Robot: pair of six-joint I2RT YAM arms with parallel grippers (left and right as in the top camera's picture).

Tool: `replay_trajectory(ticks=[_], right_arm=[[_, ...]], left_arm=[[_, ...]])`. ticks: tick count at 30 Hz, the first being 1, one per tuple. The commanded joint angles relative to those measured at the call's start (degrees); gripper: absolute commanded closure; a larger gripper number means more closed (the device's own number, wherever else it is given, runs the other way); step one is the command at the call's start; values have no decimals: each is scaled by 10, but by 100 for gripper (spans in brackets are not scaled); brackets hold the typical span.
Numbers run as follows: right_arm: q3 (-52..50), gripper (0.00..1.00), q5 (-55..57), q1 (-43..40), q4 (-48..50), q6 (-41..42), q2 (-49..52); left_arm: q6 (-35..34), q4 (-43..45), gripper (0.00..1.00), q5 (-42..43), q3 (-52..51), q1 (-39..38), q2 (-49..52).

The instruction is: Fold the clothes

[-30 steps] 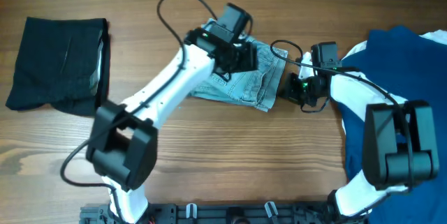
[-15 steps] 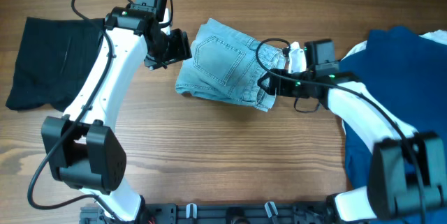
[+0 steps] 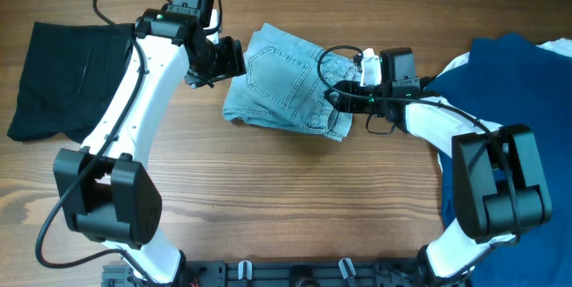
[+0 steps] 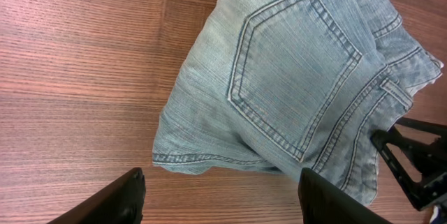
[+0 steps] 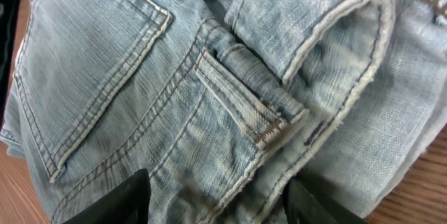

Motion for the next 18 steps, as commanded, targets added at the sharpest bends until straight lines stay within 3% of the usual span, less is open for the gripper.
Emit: replay_trajectory(ticks=[1, 3, 6, 9, 12, 15, 18], right_arm=[[2, 45, -9, 1, 12, -13, 15], [2, 46, -7, 1, 14, -13, 15], [2, 42, 43, 1, 10, 51, 26], [2, 52, 15, 2, 14, 108, 44], [2, 78, 4, 3, 20, 134, 47], [5, 96, -32, -2, 31, 119, 23], [5, 96, -65, -6, 26, 117, -43]], left_arm=[[13, 0, 30, -4, 3, 1, 8], [13, -2, 30, -4, 3, 1, 8], [13, -4, 30, -3, 3, 1, 8], [13, -4, 31, -3, 3, 0, 8], [13, -4, 31, -3, 3, 0, 8], [14, -6, 30, -4, 3, 0, 8], [14, -8, 30, -4, 3, 0, 8]])
